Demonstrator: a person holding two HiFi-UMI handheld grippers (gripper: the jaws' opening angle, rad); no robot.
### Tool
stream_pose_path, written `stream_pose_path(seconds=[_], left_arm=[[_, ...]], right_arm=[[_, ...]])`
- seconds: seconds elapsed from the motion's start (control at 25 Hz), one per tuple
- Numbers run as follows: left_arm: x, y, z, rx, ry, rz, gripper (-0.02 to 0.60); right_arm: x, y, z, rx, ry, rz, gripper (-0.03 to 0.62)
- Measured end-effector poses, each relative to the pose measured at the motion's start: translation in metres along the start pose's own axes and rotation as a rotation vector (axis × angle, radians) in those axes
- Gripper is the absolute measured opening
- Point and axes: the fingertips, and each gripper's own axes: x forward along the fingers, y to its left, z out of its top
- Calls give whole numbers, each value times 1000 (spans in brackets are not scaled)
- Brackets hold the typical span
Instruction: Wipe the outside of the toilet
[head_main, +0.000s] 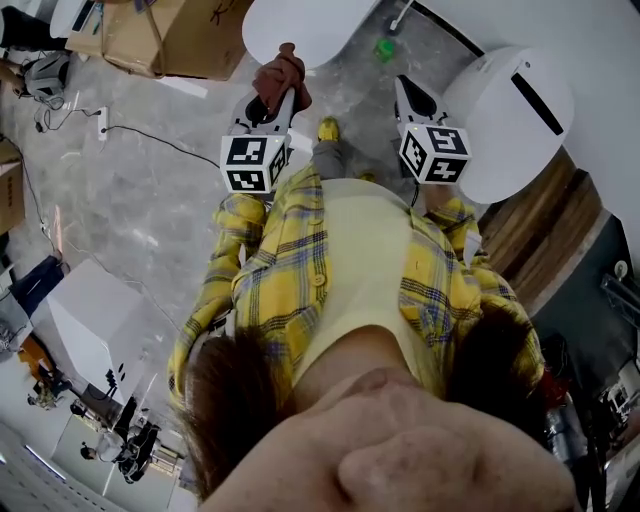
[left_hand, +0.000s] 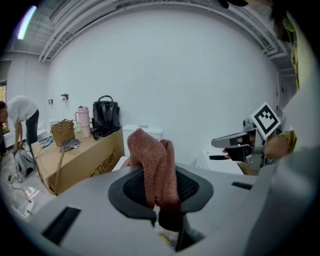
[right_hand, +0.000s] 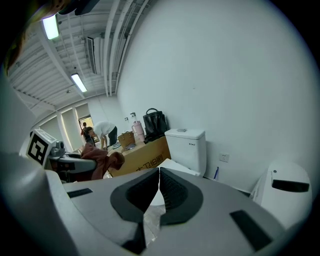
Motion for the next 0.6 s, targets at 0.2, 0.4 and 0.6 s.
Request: stream_pose_path(seconds=[0.2, 0.4, 0.6], left_arm=[[10, 40, -3, -18, 20, -5, 94], [20, 74, -5, -23, 33, -27, 94], [39, 90, -14, -11, 71, -34, 94]], right_arm=[[37, 13, 8, 13, 23, -5, 26], [65, 27, 15, 15, 40, -18, 26], [80, 19, 17, 26, 49, -45, 26]])
